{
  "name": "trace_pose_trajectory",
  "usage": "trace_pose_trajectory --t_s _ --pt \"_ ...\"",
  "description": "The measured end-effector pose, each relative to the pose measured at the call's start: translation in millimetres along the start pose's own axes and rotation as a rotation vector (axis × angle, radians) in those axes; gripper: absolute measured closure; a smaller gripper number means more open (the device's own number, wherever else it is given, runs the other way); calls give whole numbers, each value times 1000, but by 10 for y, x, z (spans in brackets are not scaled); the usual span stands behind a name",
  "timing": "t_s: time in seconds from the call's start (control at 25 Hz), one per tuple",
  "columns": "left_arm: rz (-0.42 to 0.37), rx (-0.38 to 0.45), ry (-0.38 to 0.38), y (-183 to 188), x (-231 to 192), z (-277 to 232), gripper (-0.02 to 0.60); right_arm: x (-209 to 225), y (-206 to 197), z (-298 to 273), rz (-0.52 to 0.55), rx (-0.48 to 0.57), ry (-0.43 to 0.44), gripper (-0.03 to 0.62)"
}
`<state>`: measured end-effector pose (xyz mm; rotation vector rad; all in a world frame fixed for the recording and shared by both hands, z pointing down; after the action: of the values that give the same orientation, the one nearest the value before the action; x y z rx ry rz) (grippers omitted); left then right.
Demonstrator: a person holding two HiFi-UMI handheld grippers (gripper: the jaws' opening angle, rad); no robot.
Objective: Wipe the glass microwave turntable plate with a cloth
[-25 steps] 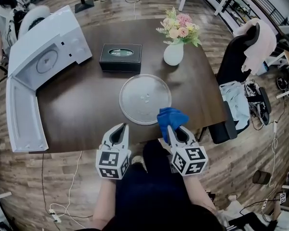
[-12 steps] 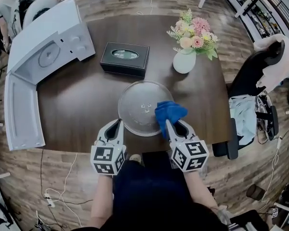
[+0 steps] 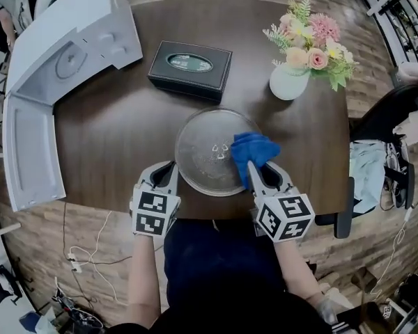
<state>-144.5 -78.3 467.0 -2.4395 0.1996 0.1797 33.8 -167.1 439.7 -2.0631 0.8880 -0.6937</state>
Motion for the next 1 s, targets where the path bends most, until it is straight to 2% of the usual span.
trace_pose_trajectory --t_s 0.16,0.36,0.52,0.76,0.92,1.0 --pt "-149 -121 -36 -94 -64 -159 577 -16 43 -73 -8 -8 -30 546" --pt "-267 -215 -80 -195 -92 -244 577 -102 84 -70 -28 -8 -75 546" --pt "-297 -259 -118 -237 -69 -294 577 -147 16 -80 -57 -20 -105 545" --pt "-331 -293 -134 -264 -85 -359 577 -185 -50 -96 -77 -34 -131 545" --pt "-380 -313 -117 -264 -82 -373 577 -195 -36 -109 -71 -36 -143 545" --pt "-432 -313 -90 -272 -74 -375 578 -218 -9 -120 -63 -34 -143 546"
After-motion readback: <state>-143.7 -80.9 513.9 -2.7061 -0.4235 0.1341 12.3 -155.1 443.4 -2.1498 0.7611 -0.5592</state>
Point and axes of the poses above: the fingertips, and each gripper's own axes: z backward along the fingers, x to its right, y out of its top, the point moved 1 cm from there along z, backward along the fingers, and after that the axes turned 14 degrees about z, right-handed, at the moved point
